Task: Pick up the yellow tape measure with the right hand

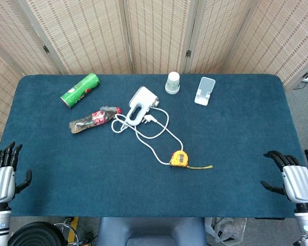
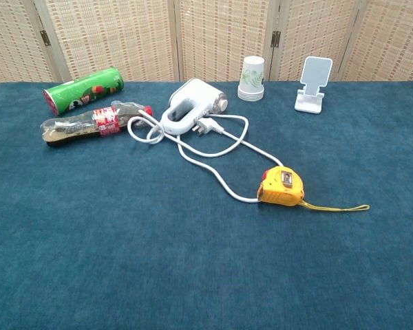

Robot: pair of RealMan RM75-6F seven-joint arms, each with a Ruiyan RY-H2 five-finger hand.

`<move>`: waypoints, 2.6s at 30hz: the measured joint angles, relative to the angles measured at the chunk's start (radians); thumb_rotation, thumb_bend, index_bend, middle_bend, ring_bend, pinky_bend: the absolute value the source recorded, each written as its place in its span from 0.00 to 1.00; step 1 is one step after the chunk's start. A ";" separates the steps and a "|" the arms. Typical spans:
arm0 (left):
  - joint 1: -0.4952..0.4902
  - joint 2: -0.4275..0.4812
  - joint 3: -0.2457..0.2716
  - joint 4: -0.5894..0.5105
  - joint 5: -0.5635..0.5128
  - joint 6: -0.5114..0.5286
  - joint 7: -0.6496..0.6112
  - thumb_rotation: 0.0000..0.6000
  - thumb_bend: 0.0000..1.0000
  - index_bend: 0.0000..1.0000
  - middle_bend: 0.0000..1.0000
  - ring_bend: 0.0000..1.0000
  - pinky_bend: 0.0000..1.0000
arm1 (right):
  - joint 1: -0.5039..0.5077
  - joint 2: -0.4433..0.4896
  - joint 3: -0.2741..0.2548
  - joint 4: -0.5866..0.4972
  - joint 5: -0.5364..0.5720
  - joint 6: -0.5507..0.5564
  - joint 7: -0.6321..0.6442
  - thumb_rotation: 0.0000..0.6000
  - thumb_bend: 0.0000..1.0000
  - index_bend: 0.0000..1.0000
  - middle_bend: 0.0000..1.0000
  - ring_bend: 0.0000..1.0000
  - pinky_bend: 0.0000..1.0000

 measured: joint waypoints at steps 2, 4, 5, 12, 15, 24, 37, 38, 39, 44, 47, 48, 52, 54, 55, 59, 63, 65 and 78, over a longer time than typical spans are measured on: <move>0.002 -0.001 -0.001 0.002 -0.001 -0.004 0.000 0.98 0.50 0.07 0.00 0.00 0.00 | -0.003 0.000 0.002 -0.003 -0.003 -0.001 -0.003 1.00 0.06 0.26 0.26 0.29 0.24; 0.004 -0.002 -0.004 0.004 -0.002 -0.007 -0.003 0.98 0.50 0.07 0.00 0.00 0.00 | -0.004 0.000 0.004 -0.005 -0.006 -0.003 -0.005 1.00 0.06 0.26 0.26 0.29 0.24; 0.005 -0.002 -0.004 0.004 -0.002 -0.008 -0.004 0.98 0.50 0.07 0.00 0.00 0.00 | -0.005 0.000 0.005 -0.006 -0.007 -0.004 -0.007 1.00 0.06 0.26 0.26 0.29 0.24; 0.011 0.000 -0.013 0.005 0.006 -0.004 -0.014 0.98 0.50 0.07 0.00 0.00 0.00 | -0.006 -0.002 0.014 -0.015 -0.022 -0.011 -0.019 1.00 0.06 0.24 0.26 0.29 0.24; 0.013 0.002 -0.015 0.005 0.010 -0.006 -0.015 0.97 0.50 0.07 0.00 0.00 0.00 | -0.002 -0.003 0.019 -0.018 -0.019 -0.023 -0.030 1.00 0.06 0.24 0.26 0.29 0.24; 0.021 0.009 -0.020 -0.006 0.024 -0.002 -0.022 0.98 0.50 0.06 0.00 0.00 0.00 | 0.073 -0.022 0.047 -0.029 -0.011 -0.140 -0.107 1.00 0.06 0.23 0.26 0.30 0.24; 0.035 0.028 -0.020 -0.033 0.041 0.003 -0.030 0.98 0.50 0.06 0.00 0.00 0.00 | 0.296 -0.169 0.133 0.001 0.130 -0.450 -0.225 1.00 0.06 0.23 0.26 0.29 0.24; 0.036 0.029 -0.019 -0.035 0.042 0.004 -0.032 0.98 0.50 0.06 0.00 0.00 0.00 | 0.315 -0.187 0.141 0.010 0.144 -0.471 -0.233 1.00 0.06 0.23 0.26 0.29 0.24; 0.037 0.030 -0.020 -0.037 0.043 0.004 -0.034 0.98 0.50 0.06 0.00 0.00 0.00 | 0.340 -0.211 0.150 0.023 0.163 -0.497 -0.243 1.00 0.06 0.23 0.26 0.29 0.24; 0.042 0.039 -0.021 -0.045 0.046 0.006 -0.039 0.98 0.50 0.06 0.00 0.00 0.00 | 0.423 -0.297 0.177 0.079 0.214 -0.571 -0.283 1.00 0.06 0.23 0.26 0.29 0.24; 0.043 0.042 -0.020 -0.050 0.048 0.003 -0.039 0.98 0.50 0.06 0.00 0.00 0.00 | 0.465 -0.343 0.185 0.107 0.233 -0.603 -0.314 1.00 0.06 0.23 0.26 0.28 0.24; 0.044 0.043 -0.020 -0.051 0.048 0.002 -0.040 0.97 0.50 0.06 0.00 0.00 0.00 | 0.482 -0.362 0.187 0.120 0.243 -0.617 -0.328 1.00 0.06 0.23 0.26 0.28 0.24; 0.045 0.043 -0.020 -0.052 0.044 -0.003 -0.041 0.98 0.50 0.06 0.00 0.00 0.00 | 0.528 -0.417 0.190 0.165 0.285 -0.657 -0.370 1.00 0.06 0.23 0.27 0.28 0.24; 0.045 0.043 -0.021 -0.051 0.043 -0.005 -0.041 0.98 0.50 0.06 0.00 0.00 0.00 | 0.546 -0.439 0.190 0.187 0.303 -0.668 -0.388 1.00 0.06 0.23 0.27 0.28 0.24; 0.045 0.043 -0.021 -0.050 0.042 -0.007 -0.042 0.98 0.50 0.06 0.00 0.00 0.00 | 0.552 -0.448 0.189 0.197 0.310 -0.672 -0.393 1.00 0.06 0.23 0.27 0.28 0.24; 0.044 0.041 -0.023 -0.046 0.041 -0.013 -0.044 0.98 0.50 0.06 0.00 0.00 0.00 | 0.571 -0.479 0.186 0.229 0.336 -0.681 -0.405 1.00 0.06 0.23 0.28 0.28 0.24; 0.041 0.040 -0.026 -0.044 0.040 -0.017 -0.046 0.98 0.50 0.06 0.00 0.00 0.00 | 0.588 -0.498 0.175 0.250 0.349 -0.689 -0.418 1.00 0.06 0.23 0.29 0.28 0.24; 0.041 0.040 -0.026 -0.042 0.040 -0.018 -0.047 0.97 0.50 0.06 0.00 0.00 0.00 | 0.591 -0.505 0.172 0.256 0.355 -0.689 -0.420 1.00 0.06 0.23 0.29 0.29 0.24; 0.044 0.034 -0.029 -0.026 0.032 -0.026 -0.059 0.98 0.49 0.06 0.00 0.00 0.00 | 0.608 -0.544 0.163 0.297 0.391 -0.673 -0.431 1.00 0.06 0.37 0.39 0.35 0.25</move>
